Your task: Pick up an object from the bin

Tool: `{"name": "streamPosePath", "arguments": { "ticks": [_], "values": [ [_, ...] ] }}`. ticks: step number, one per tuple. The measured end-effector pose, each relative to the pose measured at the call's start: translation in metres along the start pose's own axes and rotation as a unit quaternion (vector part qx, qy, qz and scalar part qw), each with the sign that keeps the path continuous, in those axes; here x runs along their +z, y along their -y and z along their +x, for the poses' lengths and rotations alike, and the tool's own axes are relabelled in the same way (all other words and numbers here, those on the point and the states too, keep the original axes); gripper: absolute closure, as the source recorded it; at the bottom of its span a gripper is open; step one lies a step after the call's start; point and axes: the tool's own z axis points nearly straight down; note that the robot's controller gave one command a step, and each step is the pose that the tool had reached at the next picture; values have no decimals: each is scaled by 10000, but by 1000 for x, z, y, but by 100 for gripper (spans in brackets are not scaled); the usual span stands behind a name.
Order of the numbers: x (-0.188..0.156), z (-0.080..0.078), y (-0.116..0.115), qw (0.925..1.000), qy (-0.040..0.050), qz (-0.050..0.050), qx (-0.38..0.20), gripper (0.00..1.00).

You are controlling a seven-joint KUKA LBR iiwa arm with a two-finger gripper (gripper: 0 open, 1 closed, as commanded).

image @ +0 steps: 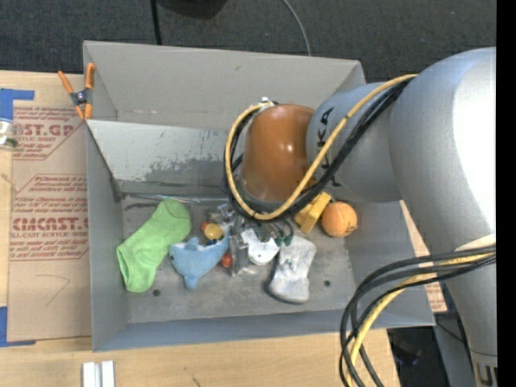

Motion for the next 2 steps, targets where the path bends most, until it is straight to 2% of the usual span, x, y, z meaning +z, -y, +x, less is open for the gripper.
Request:
{"name": "streamPosePath", "arguments": {
  "ticks": [2],
  "values": [
    [-6, 2, -1, 10000, -29, -6, 1, 100]
  ]
}}
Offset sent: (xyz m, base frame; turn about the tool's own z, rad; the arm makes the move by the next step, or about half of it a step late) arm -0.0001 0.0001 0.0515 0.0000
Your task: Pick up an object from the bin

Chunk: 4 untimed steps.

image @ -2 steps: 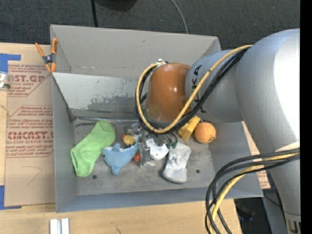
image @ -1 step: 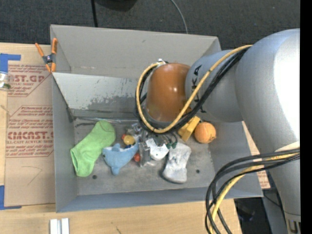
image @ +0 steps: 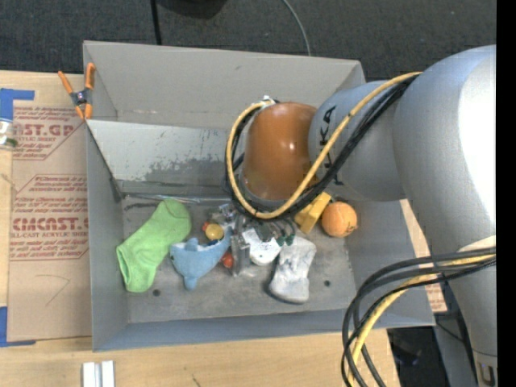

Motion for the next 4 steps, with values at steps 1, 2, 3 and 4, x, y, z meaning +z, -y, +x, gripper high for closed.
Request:
{"name": "streamPosePath", "arguments": {
  "ticks": [1, 2, 3, 4],
  "values": [
    [-16, 0, 0, 10000, 10, 3, -1, 100],
    [-28, -1, 0, 10000, 7, 2, -2, 100],
    [-49, 1, -1, 10000, -22, -2, -3, 100],
    [-72, 0, -1, 10000, 5, 2, -4, 100]
  ]
}}
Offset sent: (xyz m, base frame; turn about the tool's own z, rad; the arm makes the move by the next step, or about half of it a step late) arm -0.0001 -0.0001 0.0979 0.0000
